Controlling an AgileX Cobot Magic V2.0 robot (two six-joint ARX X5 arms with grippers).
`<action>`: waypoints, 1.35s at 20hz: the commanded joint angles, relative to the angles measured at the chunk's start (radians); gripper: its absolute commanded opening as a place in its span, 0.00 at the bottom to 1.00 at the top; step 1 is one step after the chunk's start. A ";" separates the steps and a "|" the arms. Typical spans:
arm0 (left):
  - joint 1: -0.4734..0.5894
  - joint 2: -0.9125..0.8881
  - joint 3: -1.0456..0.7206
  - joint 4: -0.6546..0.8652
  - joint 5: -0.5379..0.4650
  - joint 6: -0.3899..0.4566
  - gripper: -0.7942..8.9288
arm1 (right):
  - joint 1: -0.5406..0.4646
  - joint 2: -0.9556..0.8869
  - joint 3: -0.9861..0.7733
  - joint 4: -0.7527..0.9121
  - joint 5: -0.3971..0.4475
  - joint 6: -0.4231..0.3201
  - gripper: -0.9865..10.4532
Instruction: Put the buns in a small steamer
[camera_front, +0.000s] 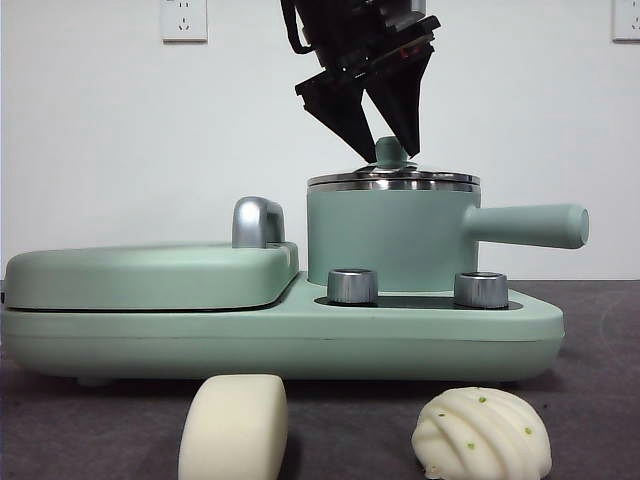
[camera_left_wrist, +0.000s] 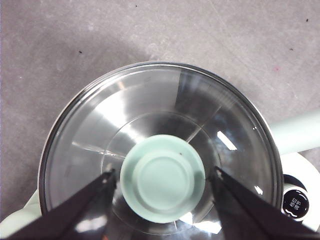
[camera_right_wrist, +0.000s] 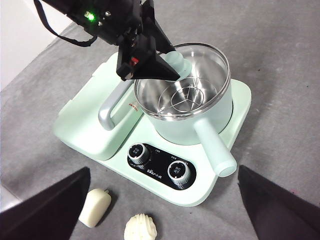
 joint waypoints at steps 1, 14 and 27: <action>-0.012 0.027 0.035 0.009 -0.002 0.006 0.32 | 0.000 0.004 0.017 0.003 -0.003 -0.011 0.50; -0.017 0.037 0.034 0.016 -0.003 0.015 0.18 | 0.000 0.004 0.017 0.002 -0.003 -0.011 0.50; -0.015 0.036 0.192 -0.031 -0.003 0.003 0.10 | 0.000 0.004 0.017 -0.009 -0.002 -0.011 0.50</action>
